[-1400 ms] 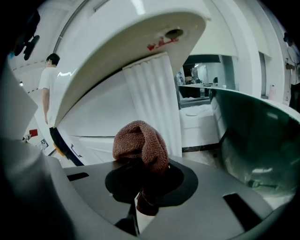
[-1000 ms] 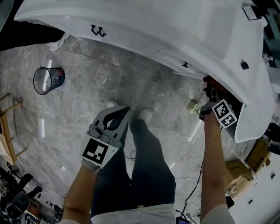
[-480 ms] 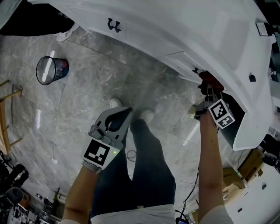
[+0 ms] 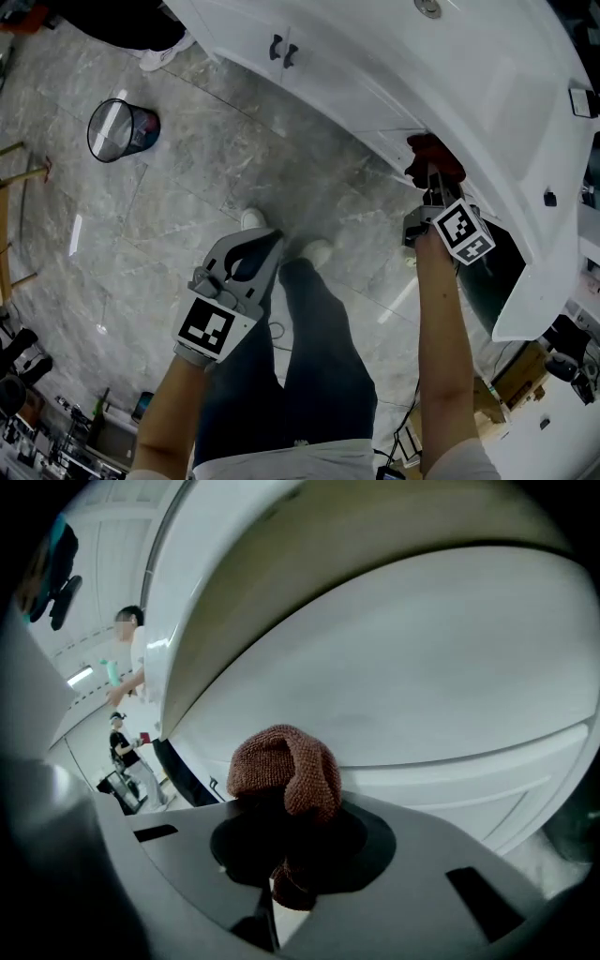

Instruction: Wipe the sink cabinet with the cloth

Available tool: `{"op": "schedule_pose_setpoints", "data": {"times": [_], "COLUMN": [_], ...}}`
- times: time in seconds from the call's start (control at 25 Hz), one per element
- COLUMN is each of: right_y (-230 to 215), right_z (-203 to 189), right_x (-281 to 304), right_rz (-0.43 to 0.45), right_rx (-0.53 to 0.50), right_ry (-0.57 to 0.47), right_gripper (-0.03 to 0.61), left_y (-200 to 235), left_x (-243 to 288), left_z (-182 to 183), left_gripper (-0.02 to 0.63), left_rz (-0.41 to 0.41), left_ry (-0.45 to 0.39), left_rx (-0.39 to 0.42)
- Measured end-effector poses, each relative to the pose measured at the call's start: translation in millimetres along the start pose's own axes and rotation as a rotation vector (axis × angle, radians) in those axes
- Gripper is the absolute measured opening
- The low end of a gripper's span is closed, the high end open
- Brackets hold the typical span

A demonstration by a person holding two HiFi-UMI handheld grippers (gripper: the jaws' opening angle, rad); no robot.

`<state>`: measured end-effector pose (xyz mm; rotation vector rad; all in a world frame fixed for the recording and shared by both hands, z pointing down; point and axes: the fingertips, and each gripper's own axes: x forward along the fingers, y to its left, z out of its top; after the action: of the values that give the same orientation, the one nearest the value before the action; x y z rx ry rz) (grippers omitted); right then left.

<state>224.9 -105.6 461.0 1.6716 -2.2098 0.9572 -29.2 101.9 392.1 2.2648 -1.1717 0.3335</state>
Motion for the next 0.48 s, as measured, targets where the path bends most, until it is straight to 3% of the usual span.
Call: {"op": "schedule_pose_setpoints", "data": {"times": [0.24, 0.48], "right_y": [32, 38], "right_z": [-8, -9], "right_x": [26, 27], "right_rz": [0.058, 0.059], "right_rx": [0.002, -0.008], "right_ry": [0.017, 0.011], "right_gripper": [0.06, 0.06], "left_y": [8, 14], "left_x": [-4, -5], "left_z": [-2, -2], "left_gripper": [0.011, 0.011], "left_rz": [0.016, 0.024], "left_ry": [-0.004, -0.005], "left_rx": [-0.015, -0.027]}}
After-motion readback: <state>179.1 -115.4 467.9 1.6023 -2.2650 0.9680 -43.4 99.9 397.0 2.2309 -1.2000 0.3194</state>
